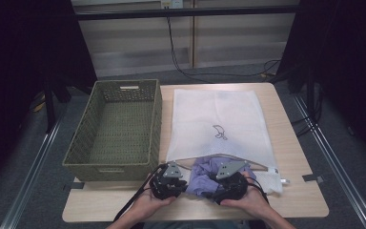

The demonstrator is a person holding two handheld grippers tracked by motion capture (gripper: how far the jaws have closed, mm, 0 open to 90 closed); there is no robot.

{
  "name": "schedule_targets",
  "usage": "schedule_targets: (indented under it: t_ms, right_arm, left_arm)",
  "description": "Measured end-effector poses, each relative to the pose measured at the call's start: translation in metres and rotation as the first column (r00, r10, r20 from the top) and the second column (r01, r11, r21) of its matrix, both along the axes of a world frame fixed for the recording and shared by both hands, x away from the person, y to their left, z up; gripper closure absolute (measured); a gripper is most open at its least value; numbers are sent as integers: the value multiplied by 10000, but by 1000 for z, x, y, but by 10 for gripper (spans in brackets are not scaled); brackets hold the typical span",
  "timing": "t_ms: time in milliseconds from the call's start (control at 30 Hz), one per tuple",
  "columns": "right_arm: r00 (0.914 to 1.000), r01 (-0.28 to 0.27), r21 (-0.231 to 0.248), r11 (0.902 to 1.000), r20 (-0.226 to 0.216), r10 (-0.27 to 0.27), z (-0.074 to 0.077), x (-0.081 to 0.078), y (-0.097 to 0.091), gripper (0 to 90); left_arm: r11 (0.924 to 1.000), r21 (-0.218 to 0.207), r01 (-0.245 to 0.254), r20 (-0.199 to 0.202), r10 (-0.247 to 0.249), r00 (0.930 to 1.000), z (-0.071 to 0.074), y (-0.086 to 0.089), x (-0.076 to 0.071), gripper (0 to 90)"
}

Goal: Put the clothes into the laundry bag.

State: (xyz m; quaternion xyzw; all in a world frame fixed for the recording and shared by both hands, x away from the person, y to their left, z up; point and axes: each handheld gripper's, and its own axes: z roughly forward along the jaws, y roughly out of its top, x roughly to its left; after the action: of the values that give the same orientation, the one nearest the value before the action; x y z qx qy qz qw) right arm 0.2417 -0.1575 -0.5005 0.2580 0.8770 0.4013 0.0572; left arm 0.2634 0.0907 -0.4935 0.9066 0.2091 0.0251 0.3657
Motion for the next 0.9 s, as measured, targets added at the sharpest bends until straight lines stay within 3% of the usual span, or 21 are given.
schedule_targets:
  t_ms: [100,133,167,267,467,500,633,900]
  right_arm:
    - [9986,451,7,9990,-259,-450,2,7,-5,665]
    - [9977,558,67,9984,-401,-555,2,9,-6,701]
    - [9972,602,38,9982,-441,-600,3,10,-7,717]
    - [9961,712,1,9975,-529,-711,5,11,-6,731]
    - [9909,850,832,9929,-1115,-755,11,16,-15,765]
    - [9905,888,996,9911,-1133,-773,13,16,-16,779]
    - [9901,1034,1376,9851,-1091,-887,19,18,-23,792]
    - [9864,1490,1733,9735,-952,-1340,28,28,-34,795]
  left_arm:
    - [10000,-7,-33,43,33,10000,0,0,-1,787]
    - [9998,162,108,154,-110,9998,0,1,-1,787]
    - [10000,68,24,101,-24,9999,0,0,-2,787]
    - [9999,102,96,153,-97,9998,0,0,-1,787]
    - [9994,252,254,220,-260,9994,1,1,0,790]
    - [9998,84,155,200,-156,9997,0,0,-1,792]
    - [9999,67,138,235,-139,9996,0,0,-1,794]
    - [9988,388,288,237,-297,9993,2,-1,0,793]
